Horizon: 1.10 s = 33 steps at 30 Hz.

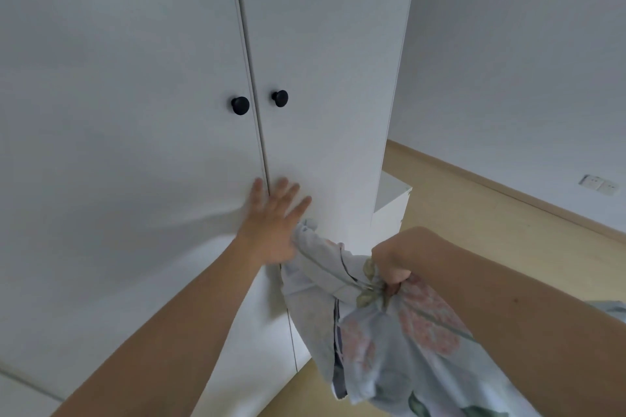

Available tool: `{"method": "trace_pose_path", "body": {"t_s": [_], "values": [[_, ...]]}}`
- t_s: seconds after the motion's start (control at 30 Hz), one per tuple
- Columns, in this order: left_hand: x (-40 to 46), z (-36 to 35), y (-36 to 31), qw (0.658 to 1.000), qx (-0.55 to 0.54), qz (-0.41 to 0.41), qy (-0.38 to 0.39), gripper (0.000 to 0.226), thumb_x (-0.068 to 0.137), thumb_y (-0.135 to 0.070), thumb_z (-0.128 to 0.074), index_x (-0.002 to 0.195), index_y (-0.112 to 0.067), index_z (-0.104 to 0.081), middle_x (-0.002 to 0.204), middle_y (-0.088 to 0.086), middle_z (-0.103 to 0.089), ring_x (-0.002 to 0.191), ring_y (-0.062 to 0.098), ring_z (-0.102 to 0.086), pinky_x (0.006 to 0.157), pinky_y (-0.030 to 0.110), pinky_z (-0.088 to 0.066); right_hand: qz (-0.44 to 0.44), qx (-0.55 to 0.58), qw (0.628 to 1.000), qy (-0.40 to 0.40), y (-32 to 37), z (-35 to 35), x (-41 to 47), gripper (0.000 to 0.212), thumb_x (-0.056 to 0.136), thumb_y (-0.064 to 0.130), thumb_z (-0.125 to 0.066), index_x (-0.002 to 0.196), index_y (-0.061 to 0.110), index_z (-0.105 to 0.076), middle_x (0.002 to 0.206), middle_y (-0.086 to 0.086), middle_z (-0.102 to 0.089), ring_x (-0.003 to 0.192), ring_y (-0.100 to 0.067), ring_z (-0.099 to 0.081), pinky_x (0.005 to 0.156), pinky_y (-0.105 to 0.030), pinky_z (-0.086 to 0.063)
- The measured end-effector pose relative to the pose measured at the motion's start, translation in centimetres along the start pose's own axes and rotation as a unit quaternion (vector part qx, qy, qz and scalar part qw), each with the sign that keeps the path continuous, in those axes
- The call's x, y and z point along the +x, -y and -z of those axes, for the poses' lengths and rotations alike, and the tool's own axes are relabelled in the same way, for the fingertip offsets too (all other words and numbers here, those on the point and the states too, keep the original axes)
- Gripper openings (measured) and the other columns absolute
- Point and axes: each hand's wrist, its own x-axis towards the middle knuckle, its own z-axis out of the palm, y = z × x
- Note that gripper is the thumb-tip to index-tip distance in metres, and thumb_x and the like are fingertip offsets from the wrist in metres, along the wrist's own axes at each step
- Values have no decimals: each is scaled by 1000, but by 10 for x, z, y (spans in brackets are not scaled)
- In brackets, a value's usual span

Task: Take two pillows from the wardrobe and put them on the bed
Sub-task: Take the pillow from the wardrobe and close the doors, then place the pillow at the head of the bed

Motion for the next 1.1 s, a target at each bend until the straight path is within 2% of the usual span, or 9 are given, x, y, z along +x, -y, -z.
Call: {"method": "trace_pose_path", "body": {"t_s": [0.07, 0.17, 0.3, 0.37, 0.43, 0.63, 0.77, 0.93, 1.1], "values": [[-10, -16, -17, 990, -95, -51, 91, 101, 72, -48, -55, 149, -38, 10, 161, -1, 11, 144, 20, 25, 104, 61, 27, 0, 13, 999, -36, -5, 1, 2, 40, 77, 46, -71, 89, 9, -62, 85, -1, -61, 84, -25, -61, 86, -37, -53], [-14, -31, -42, 984, -124, -78, 105, 100, 70, -62, -54, 149, -37, 3, 161, -3, -10, 148, 19, 6, 107, 63, 21, 19, 34, 997, -67, -14, 1, 8, 53, 71, 45, -76, 118, 23, -61, 90, 4, -63, 79, -21, -62, 76, -31, -53], [-12, -34, -56, 988, -129, -51, 73, 72, 79, -51, -56, 142, -28, -31, 133, -4, -52, 128, 19, -44, 113, 56, -8, 47, 50, 994, -87, -28, 3, 18, 24, 73, 37, -79, 83, 30, -59, 67, 15, -47, 56, -8, -48, 49, -22, -34], [-18, -35, -58, 986, -142, -22, 80, 41, 88, -36, -52, 126, -20, -51, 109, 1, -62, 104, 24, -60, 100, 42, -36, 79, 51, 992, -79, -28, 7, 22, 30, 70, 41, -81, 81, 32, -54, 67, 13, -49, 55, -8, -47, 50, -22, -35], [-27, -37, -59, 981, -164, 23, 106, 21, 91, -24, -49, 106, -13, -59, 99, 5, -63, 93, 27, -63, 80, 38, -48, 111, 28, 989, -89, -23, 12, 29, 26, 77, 36, -76, 91, 19, -62, 70, 6, -57, 59, -14, -55, 58, -24, -44], [-97, -34, -48, 948, -196, 180, 177, 19, 92, -28, -50, 105, -19, -59, 112, 4, -65, 103, 26, -60, 76, 31, -40, 236, -62, 960, -135, 30, 40, 47, 27, 82, 26, -67, 104, 11, -66, 96, -6, -67, 83, -27, -63, 80, -34, -53], [-178, -22, -42, 911, -187, 313, 191, 13, 90, -31, -51, 98, -23, -57, 104, 1, -66, 98, 25, -60, 74, 30, -39, 335, -119, 922, -154, 102, 54, 47, 28, 78, 26, -69, 103, 15, -67, 106, -9, -69, 94, -27, -65, 77, -32, -50], [-311, 6, -66, 821, -187, 502, 196, 15, 88, -28, -48, 75, -26, -42, 69, -10, -47, 72, 19, -51, 64, 29, -33, 470, -205, 842, -167, 219, 51, 3, 31, 80, 27, -65, 109, 16, -65, 114, -11, -67, 102, -29, -64, 84, -32, -49], [-454, 46, -122, 720, -137, 649, 204, 15, 88, -31, -48, 75, -27, -43, 69, -11, -48, 73, 19, -54, 63, 30, -38, 589, -281, 734, -186, 343, 11, -86, 32, 85, 31, -62, 111, 13, -67, 115, -10, -67, 106, -27, -63, 87, -31, -49]]}}
